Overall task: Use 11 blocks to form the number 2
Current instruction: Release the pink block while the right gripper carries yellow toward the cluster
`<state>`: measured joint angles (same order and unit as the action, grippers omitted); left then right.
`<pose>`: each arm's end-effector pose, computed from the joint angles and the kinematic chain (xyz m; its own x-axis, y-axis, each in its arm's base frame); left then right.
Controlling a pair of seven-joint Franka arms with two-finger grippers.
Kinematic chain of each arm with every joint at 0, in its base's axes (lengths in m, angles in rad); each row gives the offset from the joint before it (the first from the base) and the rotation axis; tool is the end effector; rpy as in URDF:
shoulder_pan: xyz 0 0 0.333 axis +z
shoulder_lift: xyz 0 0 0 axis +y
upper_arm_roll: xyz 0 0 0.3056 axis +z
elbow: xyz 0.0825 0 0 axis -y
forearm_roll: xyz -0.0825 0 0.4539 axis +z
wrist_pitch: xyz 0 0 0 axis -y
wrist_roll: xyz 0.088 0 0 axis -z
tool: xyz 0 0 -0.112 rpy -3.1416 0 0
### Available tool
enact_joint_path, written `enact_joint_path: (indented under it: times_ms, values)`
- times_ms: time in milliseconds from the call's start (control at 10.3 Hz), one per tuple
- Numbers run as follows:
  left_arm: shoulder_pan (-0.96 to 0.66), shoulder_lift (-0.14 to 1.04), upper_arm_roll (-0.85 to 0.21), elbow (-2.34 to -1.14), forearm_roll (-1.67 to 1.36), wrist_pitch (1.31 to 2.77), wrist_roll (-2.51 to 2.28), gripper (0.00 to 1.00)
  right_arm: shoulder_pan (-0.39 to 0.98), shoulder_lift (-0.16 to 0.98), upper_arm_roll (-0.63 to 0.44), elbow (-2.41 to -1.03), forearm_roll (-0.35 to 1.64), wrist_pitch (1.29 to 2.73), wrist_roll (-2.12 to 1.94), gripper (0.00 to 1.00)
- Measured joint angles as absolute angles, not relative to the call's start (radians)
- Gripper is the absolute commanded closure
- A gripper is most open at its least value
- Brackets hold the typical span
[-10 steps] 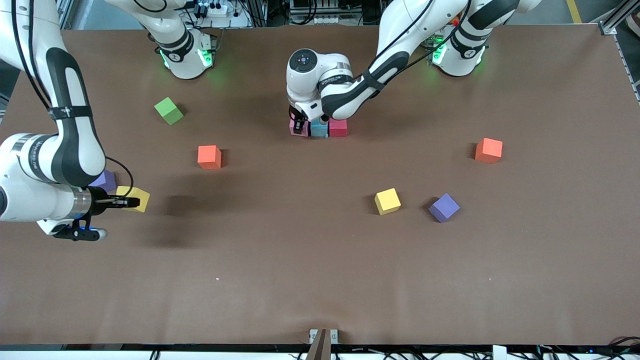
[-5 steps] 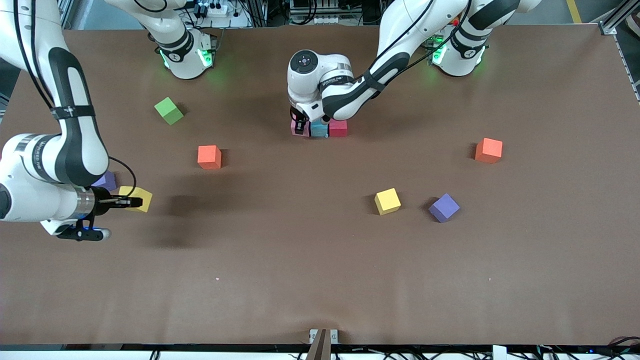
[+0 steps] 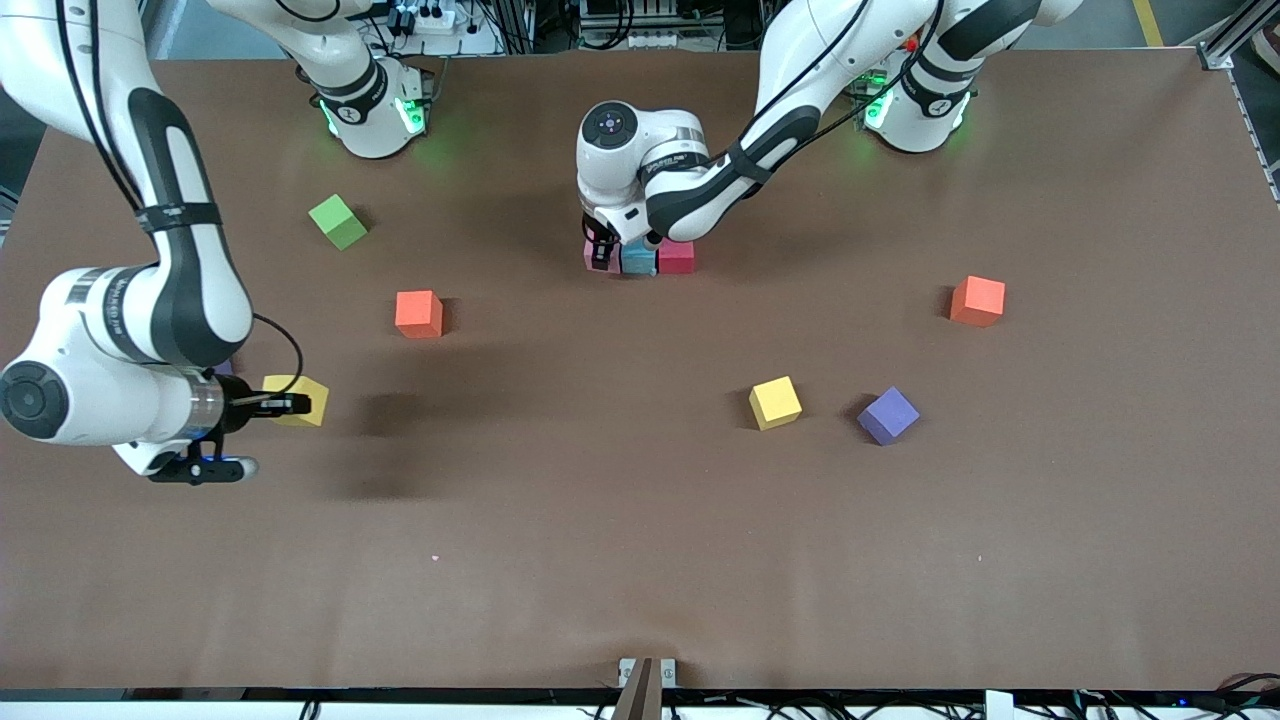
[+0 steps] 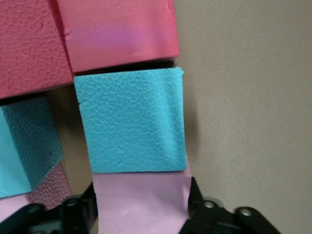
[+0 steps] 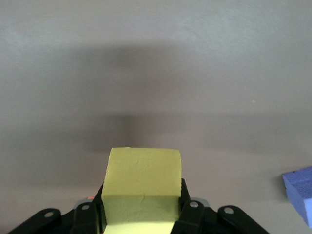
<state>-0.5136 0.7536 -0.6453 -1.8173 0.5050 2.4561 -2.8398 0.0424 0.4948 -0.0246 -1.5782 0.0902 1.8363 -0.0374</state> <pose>0.2869 -0.6304 0.1339 0.1253 0.9854 -0.1149 0.9900 -0.1318 -0.0507 0.7144 0.0220 0.2874 0.9721 0.0311 -0.2323 0.0137 -0.9970 -0.0761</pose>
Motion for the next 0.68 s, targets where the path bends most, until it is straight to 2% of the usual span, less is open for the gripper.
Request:
enact_joint_path:
  times_ms: [682]
  values:
    - [-0.497,0.703,-0.657,-1.808,0.499,2.459,-2.840,0.00,0.163,0.495,-0.017,-1.570,0.174,1.861,0.006,0.66]
